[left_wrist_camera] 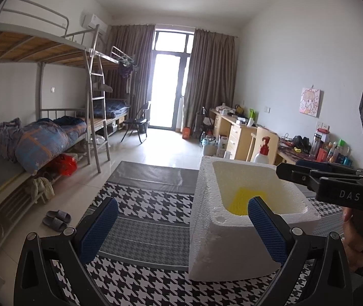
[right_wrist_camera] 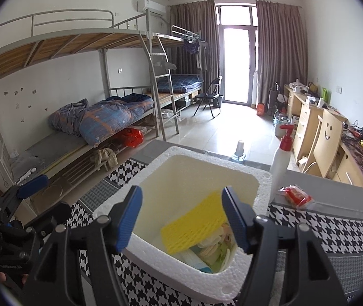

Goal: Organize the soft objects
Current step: 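Lower the yellow scrubber into the foam box and open the right gripper, then move both grippers away from the box toward the grey cloth and white tube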

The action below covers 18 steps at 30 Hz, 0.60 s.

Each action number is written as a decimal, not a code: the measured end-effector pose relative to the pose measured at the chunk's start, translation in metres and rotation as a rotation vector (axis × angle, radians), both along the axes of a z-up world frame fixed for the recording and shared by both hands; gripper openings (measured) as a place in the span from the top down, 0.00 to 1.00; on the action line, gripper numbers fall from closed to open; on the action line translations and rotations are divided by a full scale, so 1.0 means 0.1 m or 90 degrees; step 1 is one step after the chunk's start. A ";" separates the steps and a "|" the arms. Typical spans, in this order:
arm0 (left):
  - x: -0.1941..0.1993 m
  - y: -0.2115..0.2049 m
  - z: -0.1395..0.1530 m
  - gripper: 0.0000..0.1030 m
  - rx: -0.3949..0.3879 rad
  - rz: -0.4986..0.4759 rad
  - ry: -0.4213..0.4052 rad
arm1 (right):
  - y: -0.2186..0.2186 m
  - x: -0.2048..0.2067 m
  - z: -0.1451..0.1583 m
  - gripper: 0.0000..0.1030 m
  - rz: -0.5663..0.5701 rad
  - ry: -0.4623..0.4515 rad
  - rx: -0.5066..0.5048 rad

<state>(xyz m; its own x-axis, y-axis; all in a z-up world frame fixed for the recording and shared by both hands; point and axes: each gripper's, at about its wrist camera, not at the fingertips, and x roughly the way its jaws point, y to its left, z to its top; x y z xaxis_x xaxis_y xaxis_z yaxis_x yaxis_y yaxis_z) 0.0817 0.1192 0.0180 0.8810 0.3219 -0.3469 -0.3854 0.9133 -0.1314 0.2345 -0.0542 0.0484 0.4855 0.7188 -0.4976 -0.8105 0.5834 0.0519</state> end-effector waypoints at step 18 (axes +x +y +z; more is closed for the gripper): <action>0.03 -0.10 0.01 0.01 0.002 -0.020 0.005 | -0.30 -0.03 0.07 0.28 -0.029 -0.023 0.032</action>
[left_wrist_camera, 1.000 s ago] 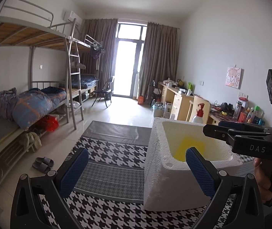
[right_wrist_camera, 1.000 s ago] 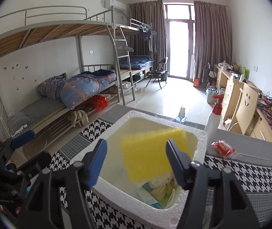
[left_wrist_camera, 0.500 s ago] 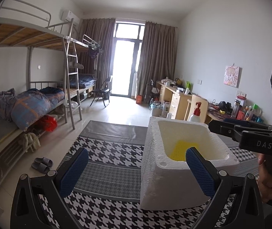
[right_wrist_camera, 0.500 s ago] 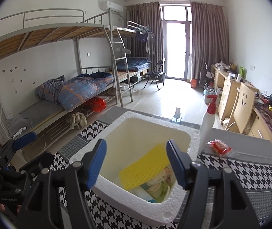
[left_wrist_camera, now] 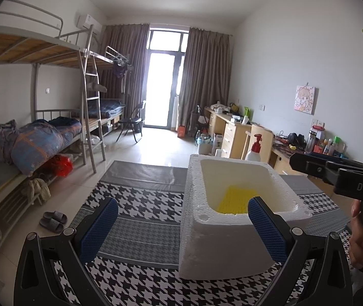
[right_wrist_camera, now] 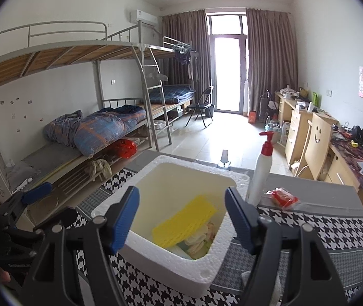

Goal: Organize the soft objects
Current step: 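Move both grippers away from the box toward the grey cloth and white tube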

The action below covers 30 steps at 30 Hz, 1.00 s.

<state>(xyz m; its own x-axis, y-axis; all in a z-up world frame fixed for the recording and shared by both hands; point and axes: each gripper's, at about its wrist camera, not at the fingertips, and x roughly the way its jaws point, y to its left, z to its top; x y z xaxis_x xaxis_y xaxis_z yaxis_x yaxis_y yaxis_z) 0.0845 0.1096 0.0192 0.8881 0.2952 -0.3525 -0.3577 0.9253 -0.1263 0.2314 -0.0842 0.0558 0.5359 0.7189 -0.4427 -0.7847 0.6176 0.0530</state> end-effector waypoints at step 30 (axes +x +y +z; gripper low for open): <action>0.05 -0.28 0.07 0.01 0.015 -0.055 -0.007 | -0.49 -0.04 0.03 0.09 -0.077 -0.028 0.059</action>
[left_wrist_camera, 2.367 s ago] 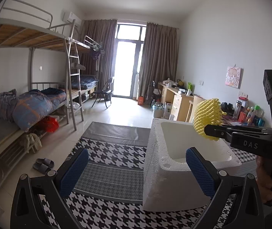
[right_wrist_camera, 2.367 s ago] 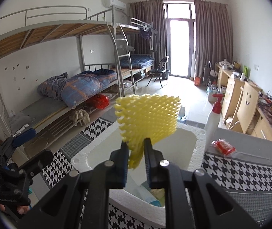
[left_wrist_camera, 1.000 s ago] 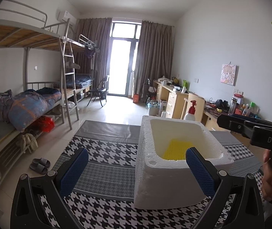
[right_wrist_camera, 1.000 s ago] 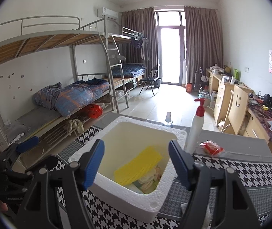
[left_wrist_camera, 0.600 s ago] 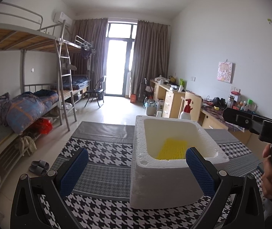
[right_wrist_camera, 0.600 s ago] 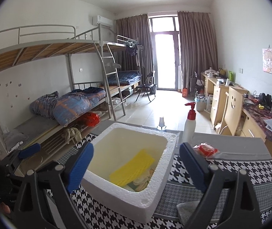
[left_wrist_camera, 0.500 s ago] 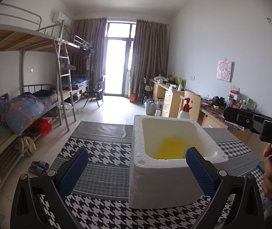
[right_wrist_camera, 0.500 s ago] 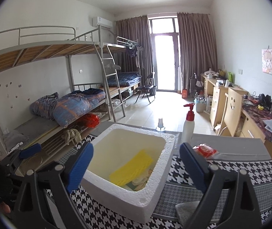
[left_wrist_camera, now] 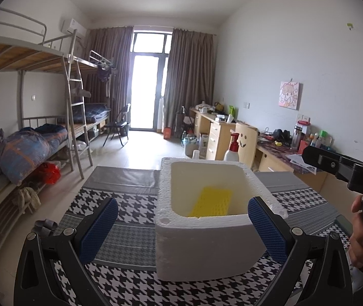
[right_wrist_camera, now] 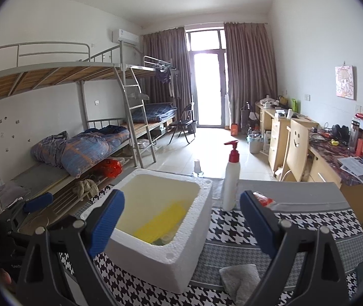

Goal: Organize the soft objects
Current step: 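Move both grippers away from the box toward the grey cloth and white tube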

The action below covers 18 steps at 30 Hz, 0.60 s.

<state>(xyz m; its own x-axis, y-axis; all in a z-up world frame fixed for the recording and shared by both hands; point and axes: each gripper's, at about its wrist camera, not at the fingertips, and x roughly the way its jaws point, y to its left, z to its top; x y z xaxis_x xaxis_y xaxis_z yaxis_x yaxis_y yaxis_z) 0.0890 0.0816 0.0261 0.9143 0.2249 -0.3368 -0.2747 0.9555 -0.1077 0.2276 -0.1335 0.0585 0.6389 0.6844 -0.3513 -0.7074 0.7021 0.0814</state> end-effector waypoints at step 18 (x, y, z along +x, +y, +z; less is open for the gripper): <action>0.07 -0.26 0.07 0.01 0.011 -0.053 -0.003 | -0.34 -0.02 -0.06 0.09 -0.047 -0.003 0.013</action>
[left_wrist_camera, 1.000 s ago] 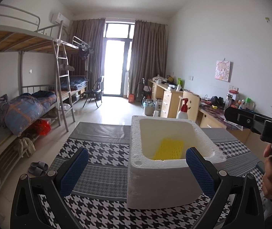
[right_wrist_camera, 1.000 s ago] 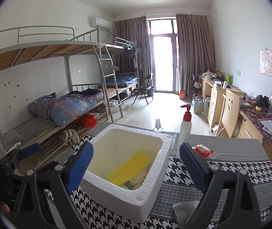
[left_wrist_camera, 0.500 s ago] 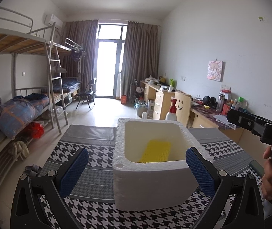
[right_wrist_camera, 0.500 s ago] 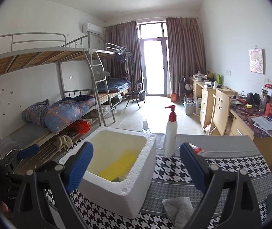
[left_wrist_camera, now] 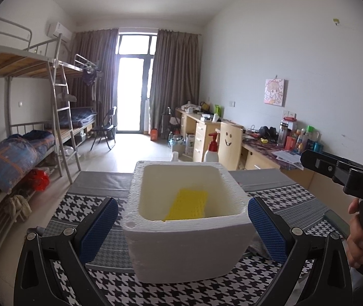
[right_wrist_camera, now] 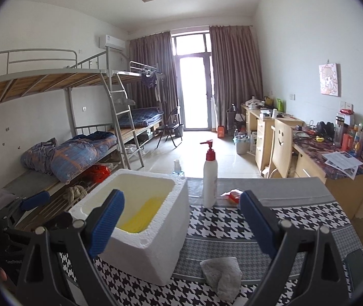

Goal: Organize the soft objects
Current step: 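Move both grippers away from the box toward the grey cloth and white tube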

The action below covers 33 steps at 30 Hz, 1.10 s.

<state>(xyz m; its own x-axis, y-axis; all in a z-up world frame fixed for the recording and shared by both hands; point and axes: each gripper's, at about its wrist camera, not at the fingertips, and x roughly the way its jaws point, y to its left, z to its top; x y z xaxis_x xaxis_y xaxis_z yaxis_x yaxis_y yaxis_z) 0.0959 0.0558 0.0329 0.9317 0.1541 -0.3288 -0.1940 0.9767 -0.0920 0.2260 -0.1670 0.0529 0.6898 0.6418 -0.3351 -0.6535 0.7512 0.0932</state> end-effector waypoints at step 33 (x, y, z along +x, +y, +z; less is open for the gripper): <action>0.12 -0.35 -0.03 0.01 0.000 -0.085 0.007 | -0.39 0.01 -0.12 0.08 -0.076 0.017 0.011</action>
